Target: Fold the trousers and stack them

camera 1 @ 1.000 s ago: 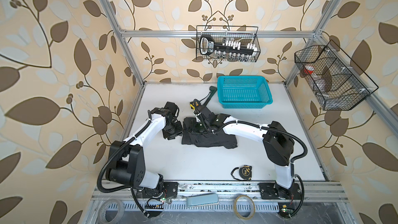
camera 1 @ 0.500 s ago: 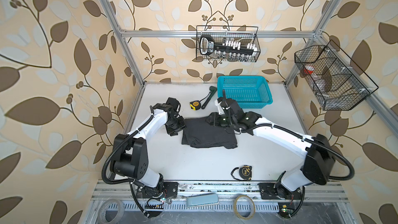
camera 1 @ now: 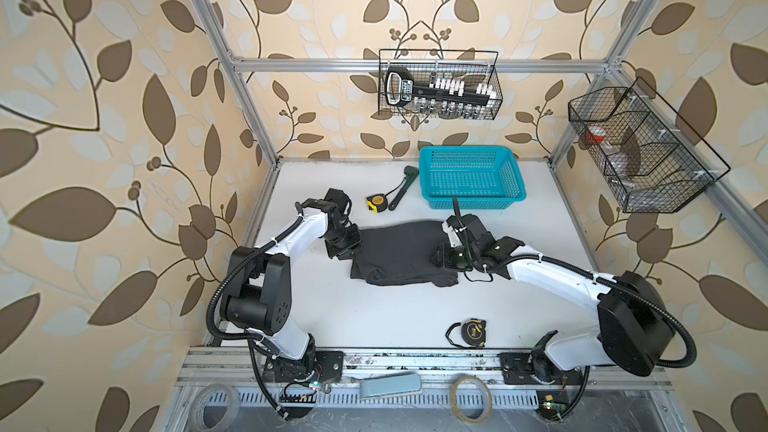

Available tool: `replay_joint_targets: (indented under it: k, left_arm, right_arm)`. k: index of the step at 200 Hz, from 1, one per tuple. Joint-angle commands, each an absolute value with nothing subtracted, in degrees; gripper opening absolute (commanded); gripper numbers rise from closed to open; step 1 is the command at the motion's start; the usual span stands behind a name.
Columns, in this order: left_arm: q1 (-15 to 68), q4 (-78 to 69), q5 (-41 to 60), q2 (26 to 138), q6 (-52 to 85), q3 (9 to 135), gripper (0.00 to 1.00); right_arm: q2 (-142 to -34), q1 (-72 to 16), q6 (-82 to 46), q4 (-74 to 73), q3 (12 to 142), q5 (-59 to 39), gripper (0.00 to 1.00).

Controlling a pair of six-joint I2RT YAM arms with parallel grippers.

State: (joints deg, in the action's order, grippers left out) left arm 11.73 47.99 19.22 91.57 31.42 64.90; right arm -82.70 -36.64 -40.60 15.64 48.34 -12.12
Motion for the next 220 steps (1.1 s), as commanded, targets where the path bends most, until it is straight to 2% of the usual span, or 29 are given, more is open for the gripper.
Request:
replay_joint_targets:
  k: [1,41,54,127,180,220]
  left_arm:
    - [12.6,48.6,20.5,91.0,29.6,68.8,0.29]
    - [13.2,49.8,21.8,91.2,27.7,71.2,0.11]
    - [13.4,50.6,22.1,91.3,27.0,72.3,0.00]
    - [13.6,51.2,18.5,91.1,21.3,75.8,0.00]
    - [13.5,44.3,10.7,98.0,18.3,72.2,0.00]
    - [13.5,42.4,4.2,103.2,16.4,74.5,0.00]
  right_arm:
    - [-84.5,-36.1,-38.8,13.9,45.8,-13.7,0.38]
    - [-85.0,-35.7,-36.3,14.5,43.4,-15.0,0.37]
    - [-85.3,-35.9,-35.7,13.7,42.8,-16.0,0.37]
    - [-89.3,-39.7,-30.9,13.2,42.8,-15.5,0.40]
    - [-88.2,-40.6,-28.9,14.3,45.0,-17.0,0.41]
    - [-84.3,-40.2,-27.6,17.9,47.0,-17.5,0.41]
